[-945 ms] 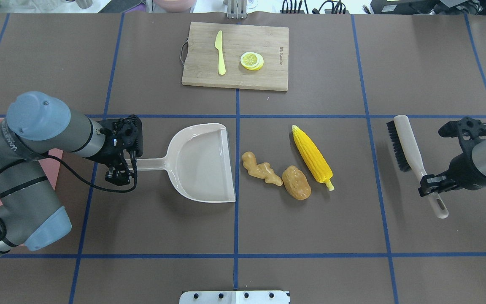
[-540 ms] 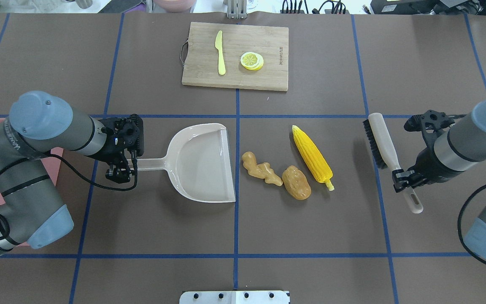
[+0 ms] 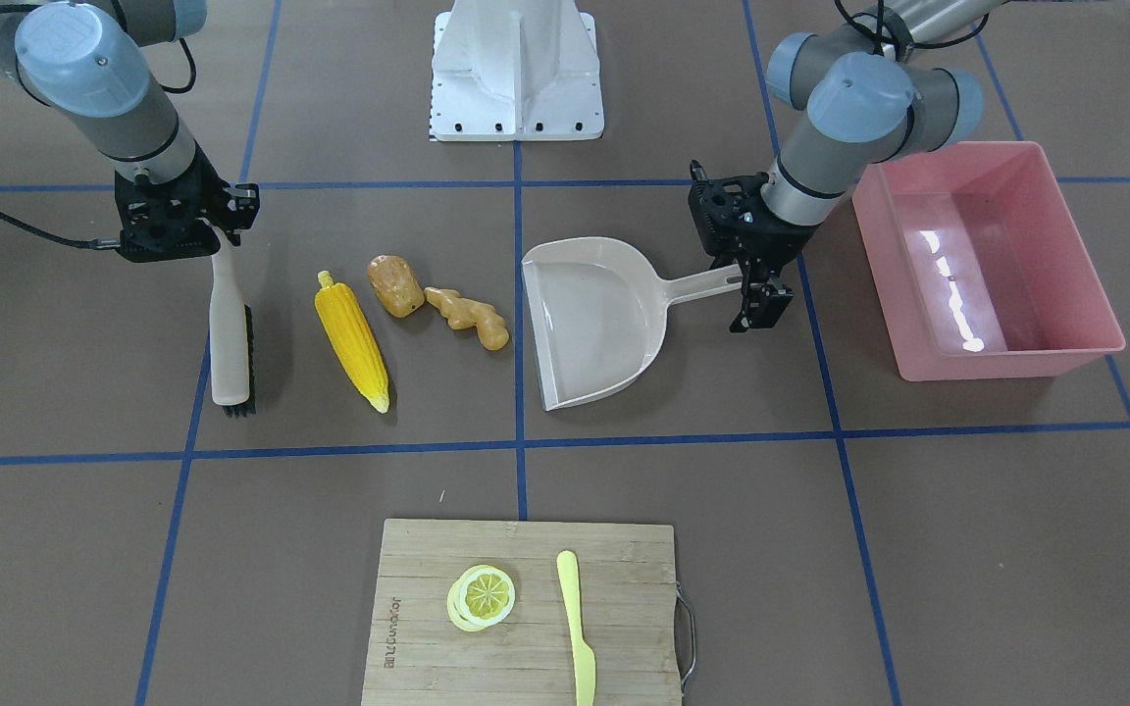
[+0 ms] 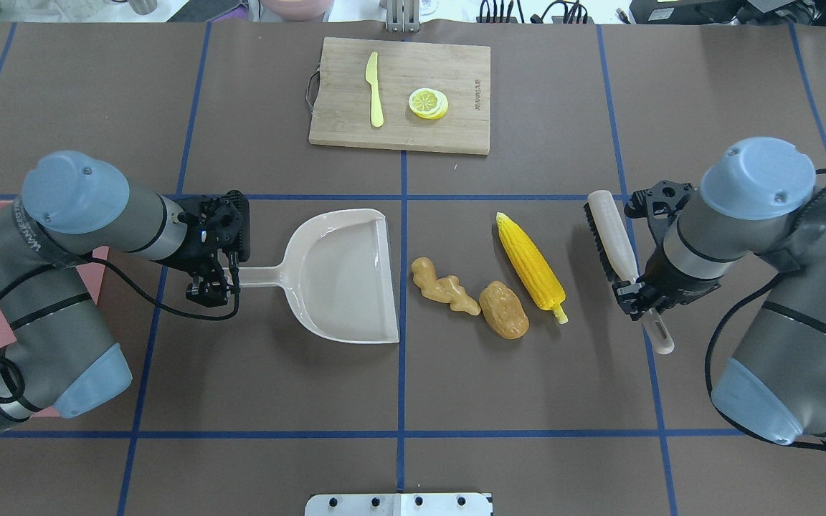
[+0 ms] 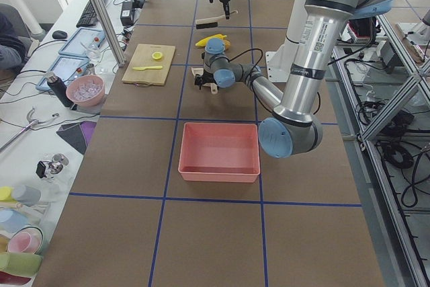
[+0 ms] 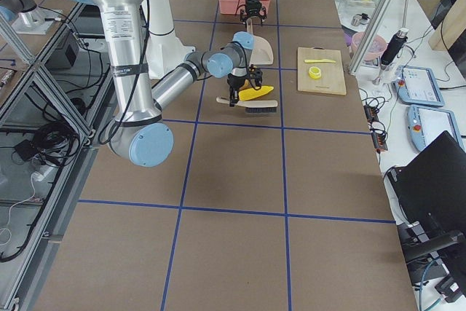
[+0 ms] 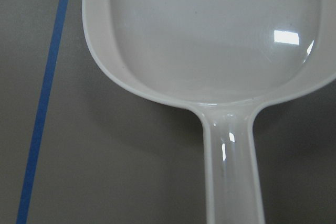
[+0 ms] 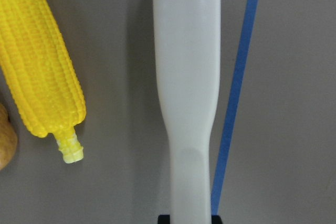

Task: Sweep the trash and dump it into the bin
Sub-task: 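Lift the brush with the right gripper and move it toward the corn and potato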

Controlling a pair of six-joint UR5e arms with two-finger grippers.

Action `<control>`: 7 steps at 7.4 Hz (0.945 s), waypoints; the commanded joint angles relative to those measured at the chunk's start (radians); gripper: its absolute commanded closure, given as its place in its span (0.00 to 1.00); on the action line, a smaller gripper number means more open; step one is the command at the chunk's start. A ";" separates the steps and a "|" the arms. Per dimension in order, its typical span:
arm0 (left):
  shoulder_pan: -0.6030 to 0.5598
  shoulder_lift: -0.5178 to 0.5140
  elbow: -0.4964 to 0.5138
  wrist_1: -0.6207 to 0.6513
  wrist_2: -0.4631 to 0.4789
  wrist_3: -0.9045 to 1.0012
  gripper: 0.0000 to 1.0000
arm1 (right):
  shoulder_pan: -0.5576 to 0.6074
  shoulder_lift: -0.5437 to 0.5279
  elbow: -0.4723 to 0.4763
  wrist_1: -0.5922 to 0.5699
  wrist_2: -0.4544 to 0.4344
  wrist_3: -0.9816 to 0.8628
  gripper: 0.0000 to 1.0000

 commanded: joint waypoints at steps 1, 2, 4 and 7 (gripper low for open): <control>-0.001 -0.006 0.004 0.001 0.000 0.039 0.06 | -0.034 0.068 -0.033 -0.035 -0.026 0.015 1.00; -0.002 -0.015 0.019 0.001 0.000 0.044 0.06 | -0.058 0.085 -0.043 -0.035 -0.030 0.017 1.00; -0.005 -0.026 0.037 0.000 -0.003 0.053 0.07 | -0.080 0.145 -0.089 -0.035 -0.041 0.037 1.00; -0.013 -0.057 0.069 -0.013 0.000 0.058 0.07 | -0.124 0.190 -0.093 -0.032 -0.042 0.092 1.00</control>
